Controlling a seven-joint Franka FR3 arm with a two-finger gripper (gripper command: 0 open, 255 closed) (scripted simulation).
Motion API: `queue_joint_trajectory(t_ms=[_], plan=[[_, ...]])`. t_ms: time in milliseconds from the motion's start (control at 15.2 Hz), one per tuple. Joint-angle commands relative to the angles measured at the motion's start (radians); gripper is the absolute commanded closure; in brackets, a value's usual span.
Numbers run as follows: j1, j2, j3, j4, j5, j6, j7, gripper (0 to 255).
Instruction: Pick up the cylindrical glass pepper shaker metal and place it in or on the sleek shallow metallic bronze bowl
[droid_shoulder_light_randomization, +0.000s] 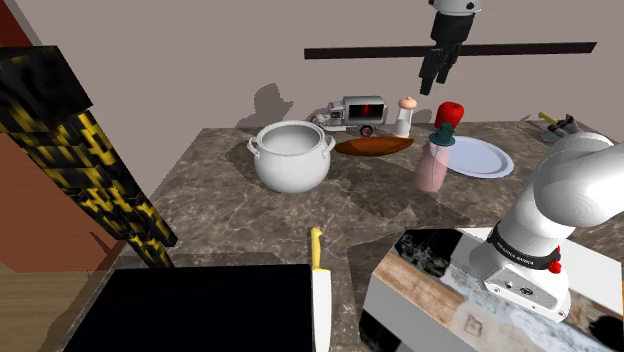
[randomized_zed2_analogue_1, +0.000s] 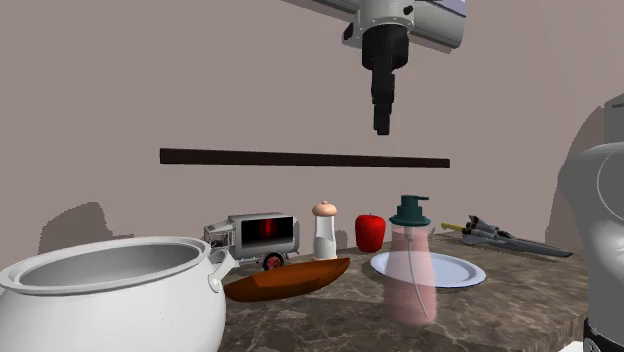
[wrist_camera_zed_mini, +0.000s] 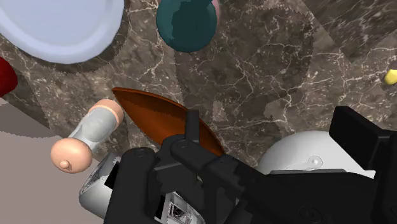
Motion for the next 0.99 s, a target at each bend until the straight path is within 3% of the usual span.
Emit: queue_joint_trajectory(t_ms=[0,924], plan=[[0.0,0.0,0.0,0.0,0.0,0.0,0.0,0],[-0.089,0.395,-0.187,0.11,-0.108,0.287,-0.124,0]])
